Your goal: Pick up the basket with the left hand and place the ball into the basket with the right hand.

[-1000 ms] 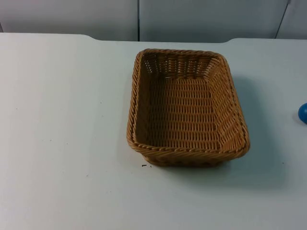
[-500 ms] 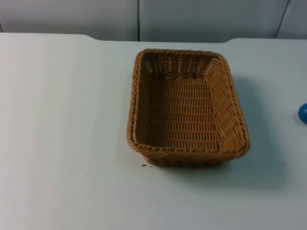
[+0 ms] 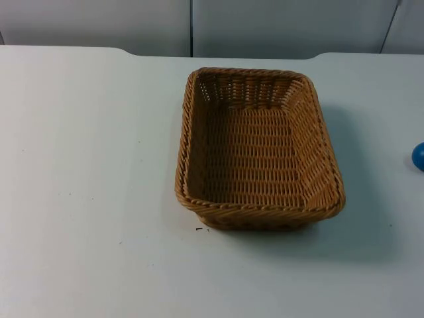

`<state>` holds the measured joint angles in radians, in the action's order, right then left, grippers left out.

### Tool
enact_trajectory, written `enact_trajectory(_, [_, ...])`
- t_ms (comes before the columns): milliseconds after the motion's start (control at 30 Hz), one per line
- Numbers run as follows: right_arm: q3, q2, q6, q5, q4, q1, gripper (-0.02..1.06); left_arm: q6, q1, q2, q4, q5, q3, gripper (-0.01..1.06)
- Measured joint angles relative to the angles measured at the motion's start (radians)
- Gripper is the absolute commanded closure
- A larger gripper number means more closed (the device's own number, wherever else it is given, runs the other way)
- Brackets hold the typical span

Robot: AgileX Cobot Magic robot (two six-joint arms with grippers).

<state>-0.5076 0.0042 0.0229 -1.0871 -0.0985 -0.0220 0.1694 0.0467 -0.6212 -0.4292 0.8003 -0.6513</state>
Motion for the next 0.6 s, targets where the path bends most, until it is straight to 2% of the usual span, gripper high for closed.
enact_trajectory(67, [0.000, 0.000, 0.000, 0.000, 0.000, 0.000, 0.39, 0.114, 0.000, -0.127, -0.112, -0.010, 0.000, 0.34])
enact_trajectory(100, [0.000, 0.000, 0.000, 0.000, 0.000, 0.000, 0.39, 0.114, 0.000, -0.127, -0.112, -0.010, 0.000, 0.34])
enact_trajectory(233, [0.000, 0.000, 0.000, 0.000, 0.000, 0.000, 0.39, 0.298, 0.000, -0.338, -0.292, -0.019, -0.035, 0.34])
enact_trajectory(300, [0.000, 0.000, 0.000, 0.000, 0.000, 0.000, 0.39, 0.333, 0.000, -0.385, -0.320, -0.021, -0.051, 0.34])
enact_trajectory(433, [0.000, 0.000, 0.000, 0.000, 0.000, 0.000, 0.34, 0.445, 0.000, -0.620, -0.394, -0.028, -0.160, 0.34])
enact_trajectory(600, [0.000, 0.000, 0.000, 0.000, 0.000, 0.000, 0.32, 0.477, 0.000, -0.802, -0.414, -0.028, -0.276, 0.34])
